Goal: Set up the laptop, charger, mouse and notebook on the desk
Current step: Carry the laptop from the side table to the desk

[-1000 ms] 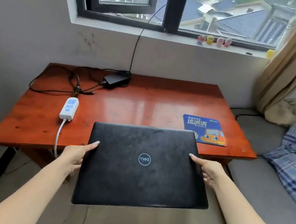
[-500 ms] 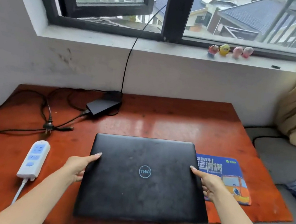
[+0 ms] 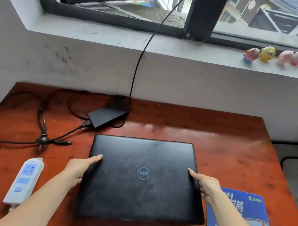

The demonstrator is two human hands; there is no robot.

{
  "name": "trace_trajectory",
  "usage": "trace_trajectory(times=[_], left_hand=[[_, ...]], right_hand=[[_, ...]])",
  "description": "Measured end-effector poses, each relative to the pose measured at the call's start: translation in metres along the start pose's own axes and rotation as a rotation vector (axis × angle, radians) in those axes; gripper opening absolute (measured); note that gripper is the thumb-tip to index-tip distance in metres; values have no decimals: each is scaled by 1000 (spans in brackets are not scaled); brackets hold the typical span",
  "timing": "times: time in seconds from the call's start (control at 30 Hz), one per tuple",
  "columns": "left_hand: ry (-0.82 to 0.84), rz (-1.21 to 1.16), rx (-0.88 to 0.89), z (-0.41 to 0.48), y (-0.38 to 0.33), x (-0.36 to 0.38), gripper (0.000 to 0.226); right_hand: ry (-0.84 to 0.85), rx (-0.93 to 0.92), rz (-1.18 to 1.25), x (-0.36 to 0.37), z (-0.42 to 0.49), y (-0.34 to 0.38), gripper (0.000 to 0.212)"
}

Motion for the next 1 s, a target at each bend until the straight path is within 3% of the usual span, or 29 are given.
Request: trace_trajectory(times=[0.53, 0.67, 1.0], left_hand=[[-142, -56, -74, 14, -3, 0, 80], [-236, -13, -79, 9, -7, -1, 71], [-280, 163, -73, 8, -11, -5, 74]], right_hand=[[-166, -114, -138, 12, 18, 1, 50], [-232, -188, -192, 11, 14, 9, 51], [-257, -256, -435, 12, 11, 25, 38]])
Point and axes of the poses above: each hand's wrist, its own z-axis towards the middle knuckle, its own x-axis out of the palm, y = z × x, the point moved 8 cm from there along z, towards the middle knuckle, and after that the axes turned 11 degrees about z, right-handed, at the moved point
